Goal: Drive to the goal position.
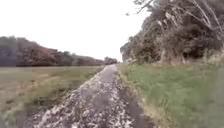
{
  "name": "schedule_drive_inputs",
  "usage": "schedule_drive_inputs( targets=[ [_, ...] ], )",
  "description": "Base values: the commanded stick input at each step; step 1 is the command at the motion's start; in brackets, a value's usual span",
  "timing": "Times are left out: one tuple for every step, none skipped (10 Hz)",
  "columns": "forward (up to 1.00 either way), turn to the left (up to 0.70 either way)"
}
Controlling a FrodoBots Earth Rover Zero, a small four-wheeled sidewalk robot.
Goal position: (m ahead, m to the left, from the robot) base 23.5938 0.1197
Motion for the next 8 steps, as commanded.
schedule_drive_inputs(
  targets=[
    [0.99,0.0],
    [0.99,0.31],
    [0.99,0.32],
    [0.99,0.24],
    [0.99,0.0],
    [0.99,0.0],
    [0.99,0.0],
    [0.99,0.0]
  ],
)
